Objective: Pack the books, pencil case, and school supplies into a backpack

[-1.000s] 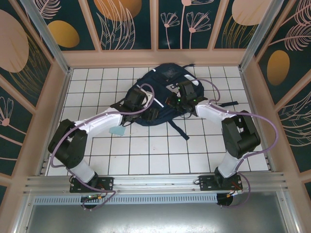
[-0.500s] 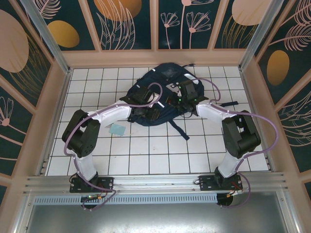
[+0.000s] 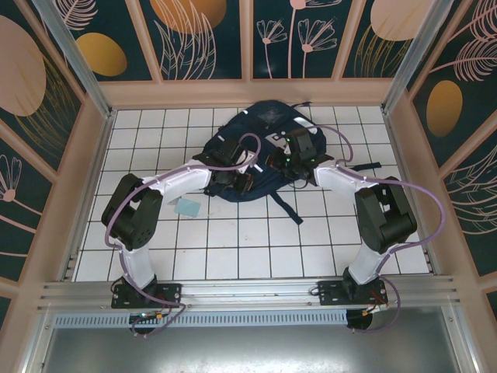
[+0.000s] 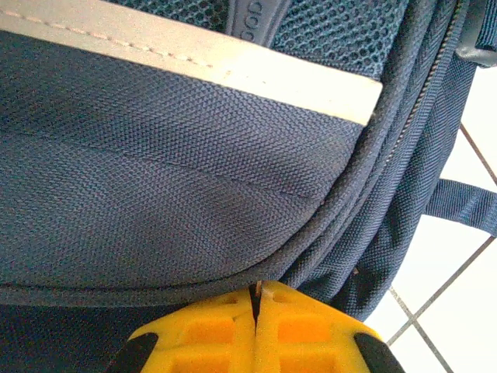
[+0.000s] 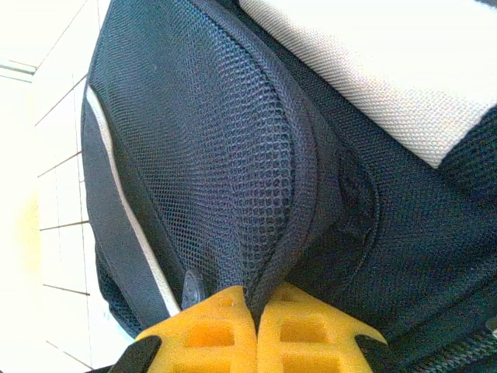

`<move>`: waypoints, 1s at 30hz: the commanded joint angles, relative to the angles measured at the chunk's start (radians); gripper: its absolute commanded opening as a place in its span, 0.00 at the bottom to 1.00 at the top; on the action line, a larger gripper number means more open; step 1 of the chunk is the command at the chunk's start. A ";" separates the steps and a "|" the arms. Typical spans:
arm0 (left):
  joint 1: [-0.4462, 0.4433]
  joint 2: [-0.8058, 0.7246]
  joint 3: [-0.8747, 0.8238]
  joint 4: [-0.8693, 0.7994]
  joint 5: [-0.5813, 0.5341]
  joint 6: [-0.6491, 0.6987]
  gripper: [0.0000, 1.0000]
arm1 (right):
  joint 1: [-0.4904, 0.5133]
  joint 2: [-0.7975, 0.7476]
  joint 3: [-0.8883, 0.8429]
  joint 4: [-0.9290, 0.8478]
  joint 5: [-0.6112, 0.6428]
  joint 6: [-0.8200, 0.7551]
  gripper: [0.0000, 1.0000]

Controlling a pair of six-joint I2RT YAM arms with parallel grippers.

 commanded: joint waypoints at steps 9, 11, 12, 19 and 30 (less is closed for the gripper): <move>0.100 -0.051 -0.044 -0.132 -0.106 -0.056 0.00 | -0.026 -0.082 -0.078 0.134 0.057 -0.040 0.00; 0.101 -0.068 -0.058 -0.153 -0.088 -0.052 0.00 | -0.030 -0.077 -0.090 0.141 0.094 -0.056 0.00; 0.101 -0.075 -0.064 -0.166 -0.063 -0.051 0.00 | -0.035 -0.068 -0.097 0.151 0.098 -0.058 0.00; 0.111 -0.111 -0.098 -0.226 -0.109 -0.071 0.00 | -0.044 -0.046 -0.120 0.201 0.087 -0.068 0.00; 0.263 -0.039 0.052 -0.163 -0.393 -0.138 0.00 | -0.049 -0.112 -0.158 0.182 0.075 -0.130 0.00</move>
